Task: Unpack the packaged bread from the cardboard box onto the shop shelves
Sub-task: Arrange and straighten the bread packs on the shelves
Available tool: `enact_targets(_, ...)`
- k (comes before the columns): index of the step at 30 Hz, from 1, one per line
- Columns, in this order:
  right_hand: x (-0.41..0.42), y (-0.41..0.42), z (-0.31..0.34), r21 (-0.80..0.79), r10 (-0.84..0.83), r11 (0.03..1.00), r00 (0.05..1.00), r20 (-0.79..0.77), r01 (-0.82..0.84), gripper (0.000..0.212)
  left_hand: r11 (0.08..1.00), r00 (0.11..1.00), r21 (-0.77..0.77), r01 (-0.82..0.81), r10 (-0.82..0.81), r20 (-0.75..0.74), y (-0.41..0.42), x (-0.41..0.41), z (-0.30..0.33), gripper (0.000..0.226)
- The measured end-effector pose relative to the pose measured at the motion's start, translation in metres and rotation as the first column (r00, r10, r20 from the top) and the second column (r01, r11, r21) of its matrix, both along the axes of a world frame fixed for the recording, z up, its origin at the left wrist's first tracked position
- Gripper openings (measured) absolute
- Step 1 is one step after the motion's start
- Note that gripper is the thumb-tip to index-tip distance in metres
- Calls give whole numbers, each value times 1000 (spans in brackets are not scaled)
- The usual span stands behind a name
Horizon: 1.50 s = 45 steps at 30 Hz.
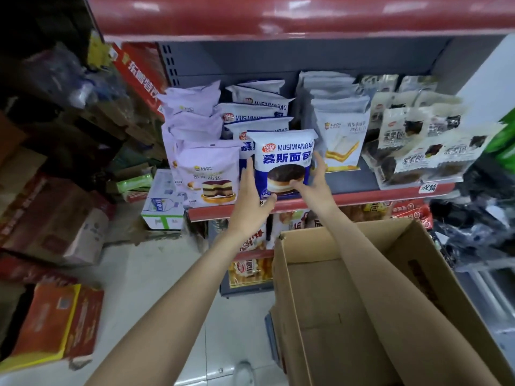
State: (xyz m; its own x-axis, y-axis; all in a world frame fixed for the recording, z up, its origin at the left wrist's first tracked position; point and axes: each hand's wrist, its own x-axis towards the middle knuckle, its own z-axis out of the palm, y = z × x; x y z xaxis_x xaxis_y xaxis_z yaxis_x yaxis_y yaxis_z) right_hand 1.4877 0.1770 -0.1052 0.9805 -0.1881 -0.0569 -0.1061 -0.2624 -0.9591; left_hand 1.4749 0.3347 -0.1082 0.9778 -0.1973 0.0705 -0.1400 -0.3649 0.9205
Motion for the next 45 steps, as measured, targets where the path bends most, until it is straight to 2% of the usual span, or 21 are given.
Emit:
enact_targets(3,-2,-9,1,-90,82,993,997,-1,-82,77,996,990,67,-62,53,132,-11,8,-5,96)
enact_targets(5,-4,-23,4,-238,110,967,993,47,-96,63,983,973,145,-116,83,215,-19,10,-7,93)
enact_targets(7,2,-40,15,-397,90,918,977,193,-6,45,967,957,181,-177,127,260,-26,10,-5,90)
enact_targets(10,28,-59,44,-457,189,889,899,394,13,24,924,909,242,-297,195,369,-32,5,3,85)
enact_targets(13,66,-62,71,-534,388,834,833,393,-137,21,849,836,349,-397,177,520,-30,6,17,71)
enact_targets(17,118,-52,80,-676,557,703,762,329,-222,22,773,786,488,-405,23,617,-16,34,37,43)
enact_targets(20,152,-46,78,-733,566,640,786,248,-230,23,773,786,438,-460,124,605,-2,57,58,26)
enact_targets(22,169,-42,76,-788,581,587,775,249,-187,24,765,780,432,-478,143,609,9,73,73,21)
enact_targets(25,188,-36,71,-895,590,438,777,219,-80,27,739,827,530,-415,63,559,24,97,83,21)
enact_targets(27,197,-34,69,-916,612,377,779,134,-139,28,741,893,604,-296,-10,450,30,109,82,21)
enact_targets(29,202,-29,70,-897,640,369,767,53,-245,31,772,933,604,-198,-42,359,33,116,80,21)
enact_targets(32,204,-17,74,-870,638,377,770,-4,-317,40,786,944,600,-147,-70,323,37,120,77,27)
enact_targets(34,206,-11,72,-879,633,363,774,-9,-307,37,746,935,649,-150,-106,338,36,120,75,44)
enact_targets(37,212,-7,68,-869,645,397,763,34,-297,29,696,913,694,-186,-139,384,32,119,72,62)
enact_targets(39,215,-10,69,-871,666,394,745,48,-295,24,668,917,708,-227,-98,386,29,119,72,65)
enact_targets(41,215,-20,75,-876,684,391,726,70,-284,19,632,941,747,-206,-82,328,24,118,71,62)
enact_targets(44,216,-43,82,-897,694,374,713,102,-236,15,636,950,751,-180,-85,299,19,117,70,61)
enact_targets(45,216,-49,82,-915,694,342,714,94,-213,15,638,951,748,-183,-78,299,19,116,70,63)
